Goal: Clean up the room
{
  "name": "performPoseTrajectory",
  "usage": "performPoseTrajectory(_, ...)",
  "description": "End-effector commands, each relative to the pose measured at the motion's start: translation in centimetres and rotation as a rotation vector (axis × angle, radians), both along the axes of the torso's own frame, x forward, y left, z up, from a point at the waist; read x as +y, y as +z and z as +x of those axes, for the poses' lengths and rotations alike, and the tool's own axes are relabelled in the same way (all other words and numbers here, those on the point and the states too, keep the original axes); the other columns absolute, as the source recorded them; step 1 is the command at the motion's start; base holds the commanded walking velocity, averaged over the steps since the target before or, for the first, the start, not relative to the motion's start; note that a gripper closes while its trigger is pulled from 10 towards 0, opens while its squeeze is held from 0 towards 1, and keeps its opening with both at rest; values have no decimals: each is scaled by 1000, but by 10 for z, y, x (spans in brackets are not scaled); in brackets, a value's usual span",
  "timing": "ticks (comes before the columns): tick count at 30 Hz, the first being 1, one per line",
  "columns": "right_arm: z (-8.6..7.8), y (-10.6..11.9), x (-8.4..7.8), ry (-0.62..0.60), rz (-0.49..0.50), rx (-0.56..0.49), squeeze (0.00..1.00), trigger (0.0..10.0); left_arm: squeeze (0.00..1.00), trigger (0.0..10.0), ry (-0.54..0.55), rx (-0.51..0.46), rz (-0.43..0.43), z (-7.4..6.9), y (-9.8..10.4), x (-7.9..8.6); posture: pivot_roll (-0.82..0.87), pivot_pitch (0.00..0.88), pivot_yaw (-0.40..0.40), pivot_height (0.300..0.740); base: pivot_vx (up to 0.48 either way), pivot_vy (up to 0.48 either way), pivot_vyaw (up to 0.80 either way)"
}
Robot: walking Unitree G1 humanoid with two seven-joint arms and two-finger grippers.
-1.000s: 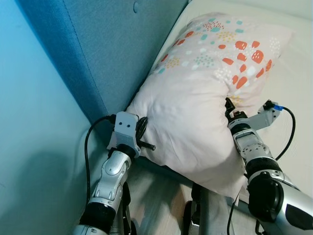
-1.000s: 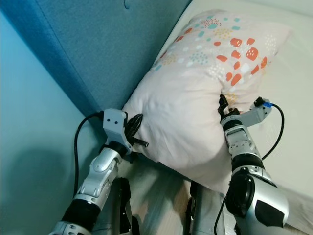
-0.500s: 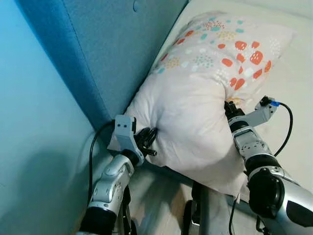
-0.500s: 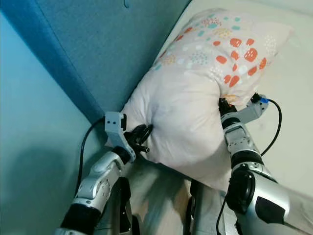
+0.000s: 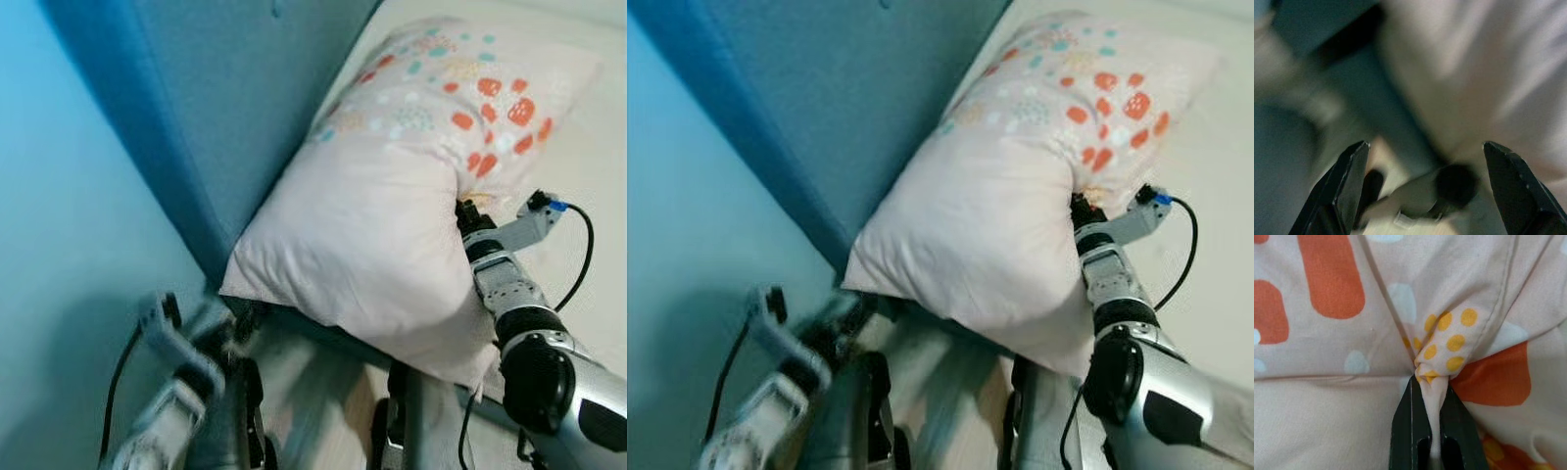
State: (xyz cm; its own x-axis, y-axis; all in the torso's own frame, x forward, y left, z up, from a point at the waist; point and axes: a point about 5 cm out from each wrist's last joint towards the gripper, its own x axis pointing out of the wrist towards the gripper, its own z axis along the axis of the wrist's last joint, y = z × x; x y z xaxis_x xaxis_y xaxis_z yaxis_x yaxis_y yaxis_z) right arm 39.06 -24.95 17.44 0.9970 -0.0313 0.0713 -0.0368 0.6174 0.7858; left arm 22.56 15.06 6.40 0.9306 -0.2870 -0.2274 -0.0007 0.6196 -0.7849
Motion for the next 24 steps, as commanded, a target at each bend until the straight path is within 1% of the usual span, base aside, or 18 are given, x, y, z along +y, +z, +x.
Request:
performPoseTrajectory(1,0,-11,10,37,12,45,0,0,1000,10000,19,30,-117,-2,-4,-19,251,426,54,535,0,0,0)
performPoseTrajectory(4,2,-4,13,49,5,23,0,0,1000,10000,23,79,-266,10,-1,-48,241,426,48,535,0,0,0)
performPoseTrajectory(5,2,-4,13,49,5,23,0,0,1000,10000,23,79,-266,10,-1,-48,241,426,48,535,0,0,0)
performPoseTrajectory(6,3,-3,13,53,3,16,0,0,1000,10000,20,95,-298,12,0,-57,241,426,48,535,0,0,0)
performPoseTrajectory(8,3,-3,13,53,3,16,0,0,1000,10000,20,95,-298,12,0,-57,241,426,48,535,0,0,0)
performPoseTrajectory(9,4,-1,14,56,1,10,0,0,1000,10000,20,96,-352,16,3,-65,232,426,42,535,0,0,0)
performPoseTrajectory(10,4,-1,14,56,1,10,0,0,1000,10000,20,96,-352,16,3,-65,232,426,42,535,0,0,0)
performPoseTrajectory(12,4,0,15,59,1,6,0,0,1000,10000,27,88,-402,19,6,-72,232,426,42,535,0,0,0)
performPoseTrajectory(13,5,1,16,64,2,-1,0,0,804,10000,33,75,-451,24,9,-77,218,426,33,535,0,0,0)
performPoseTrajectory(14,5,1,16,64,2,-1,0,0,804,10000,33,75,-451,24,9,-77,218,426,33,535,0,0,0)
performPoseTrajectory(15,5,2,19,74,2,-8,0,0,227,10000,37,62,-503,30,12,-84,206,425,28,535,0,0,0)
performPoseTrajectory(16,5,2,19,74,2,-8,0,0,227,10000,37,62,-503,30,12,-84,206,425,28,535,0,0,0)
performPoseTrajectory(17,6,1,22,88,3,-15,0,0,0,10000,39,39,-544,36,17,-88,193,425,24,535,0,0,0)
performPoseTrajectory(18,6,1,22,88,3,-15,0,0,0,10000,39,39,-544,36,17,-88,193,425,24,535,0,0,0)
performPoseTrajectory(19,6,0,26,101,3,-18,0,0,0,10000,44,9,-587,42,23,-91,186,423,22,535,0,0,0)
performPoseTrajectory(21,6,0,26,101,3,-18,0,0,0,10000,44,9,-587,42,23,-91,186,423,22,535,0,0,0)
performPoseTrajectory(23,5,-5,30,121,1,-13,0,0,0,10000,38,-57,-661,51,38,-92,180,422,18,535,0,0,0)
performPoseTrajectory(24,5,-5,30,121,1,-13,0,0,0,10000,38,-57,-661,51,38,-92,180,422,18,535,0,0,0)
